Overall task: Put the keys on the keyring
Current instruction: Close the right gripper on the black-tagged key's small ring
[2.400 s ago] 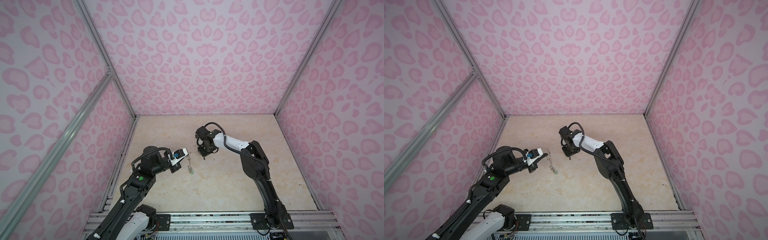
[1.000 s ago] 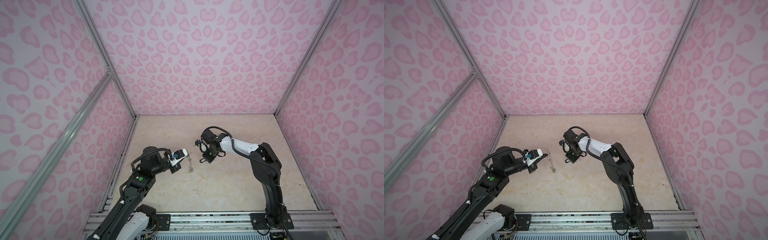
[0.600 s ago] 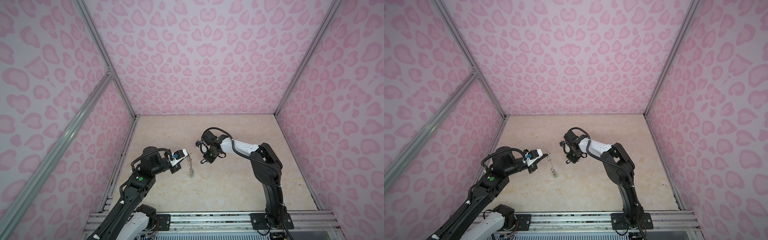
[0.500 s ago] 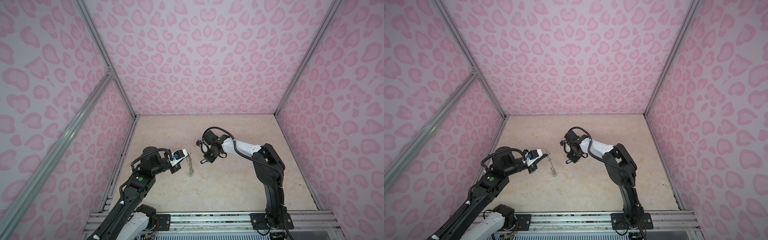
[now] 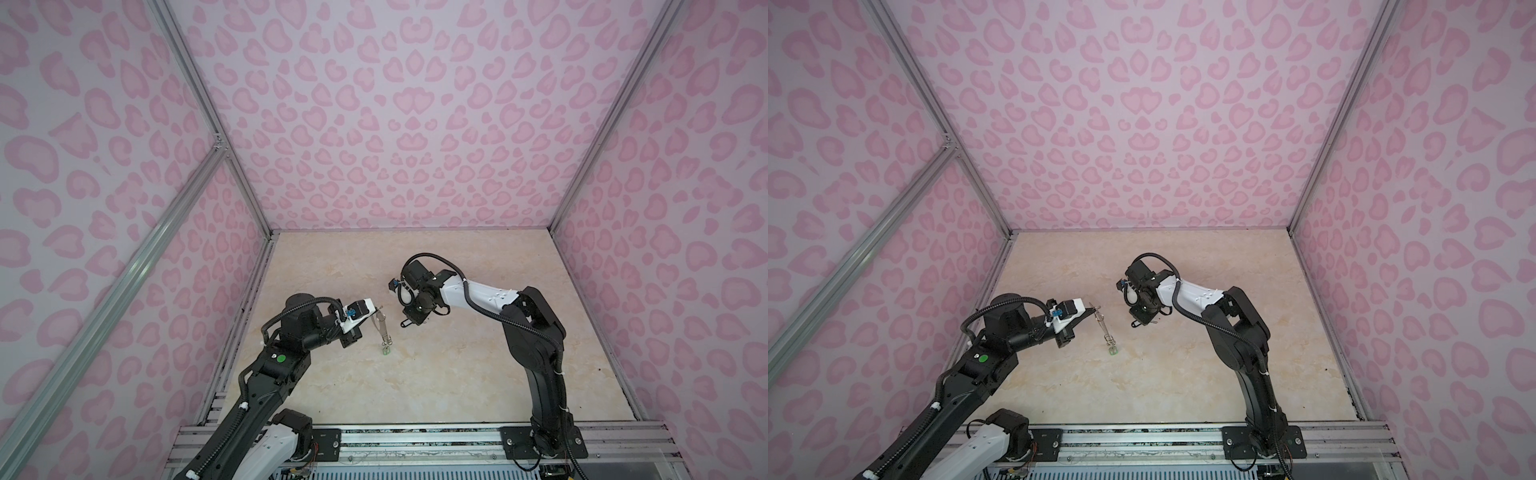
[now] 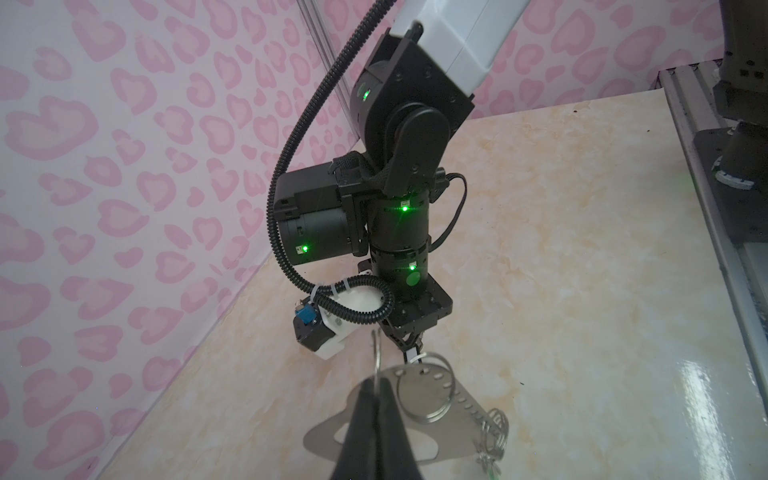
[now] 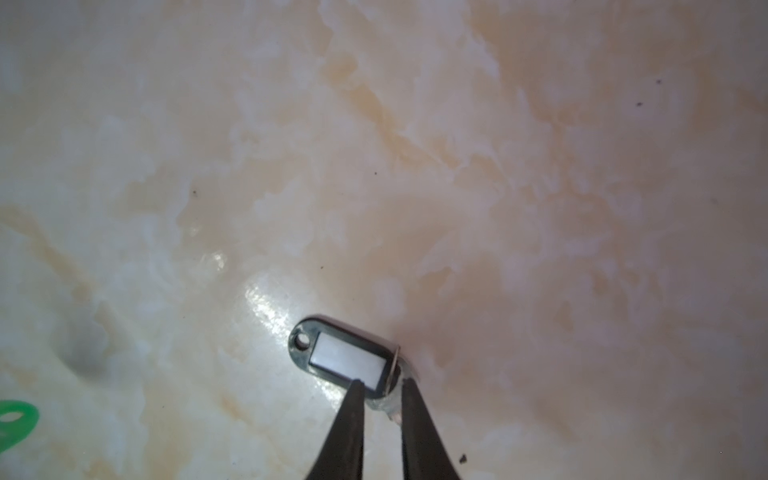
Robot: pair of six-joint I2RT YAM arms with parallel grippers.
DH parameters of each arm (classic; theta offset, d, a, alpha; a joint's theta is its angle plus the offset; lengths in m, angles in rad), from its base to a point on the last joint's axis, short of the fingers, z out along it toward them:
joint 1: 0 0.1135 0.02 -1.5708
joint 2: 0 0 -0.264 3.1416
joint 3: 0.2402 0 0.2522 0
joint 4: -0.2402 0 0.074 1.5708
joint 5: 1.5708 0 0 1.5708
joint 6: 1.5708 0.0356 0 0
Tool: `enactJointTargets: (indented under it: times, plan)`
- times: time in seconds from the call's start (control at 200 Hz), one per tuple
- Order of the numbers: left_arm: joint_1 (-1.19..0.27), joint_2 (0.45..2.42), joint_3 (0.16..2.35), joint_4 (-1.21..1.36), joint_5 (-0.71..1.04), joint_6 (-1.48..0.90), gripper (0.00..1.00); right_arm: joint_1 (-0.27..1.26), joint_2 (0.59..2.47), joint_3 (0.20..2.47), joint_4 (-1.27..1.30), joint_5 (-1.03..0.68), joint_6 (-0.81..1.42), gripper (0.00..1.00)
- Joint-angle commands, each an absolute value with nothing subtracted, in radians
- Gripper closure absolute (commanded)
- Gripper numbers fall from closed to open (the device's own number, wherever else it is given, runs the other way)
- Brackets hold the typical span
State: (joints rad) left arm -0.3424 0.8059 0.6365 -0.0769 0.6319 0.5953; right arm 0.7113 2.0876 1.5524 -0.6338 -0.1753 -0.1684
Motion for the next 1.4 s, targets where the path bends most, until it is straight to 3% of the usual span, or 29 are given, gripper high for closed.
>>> enactJointTargets:
  times: [0.0, 0.61, 0.77, 0.985, 1.395]
  plan:
    - [-0.341, 0.798, 0.633, -0.055, 0.646, 0.588, 0.97, 0.712, 2.103, 1.563, -0.639, -0.142, -0.127, 0.82]
    - [-0.341, 0.797, 0.632, -0.058, 0.644, 0.586, 0.97, 0.711, 2.127, 1.573, -0.659, -0.146, -0.117, 0.82]
    - [-0.341, 0.798, 0.632, -0.057, 0.644, 0.586, 0.97, 0.713, 2.132, 1.577, -0.668, -0.153, -0.118, 0.87]
    - [-0.341, 0.796, 0.631, -0.060, 0.641, 0.589, 0.97, 0.710, 2.123, 1.578, -0.679, -0.157, -0.125, 1.00]
    - [-0.342, 0.836, 0.681, -0.097, 0.721, 0.621, 0.97, 0.670, 1.899, 1.496, -0.665, -0.208, -0.288, 1.00]
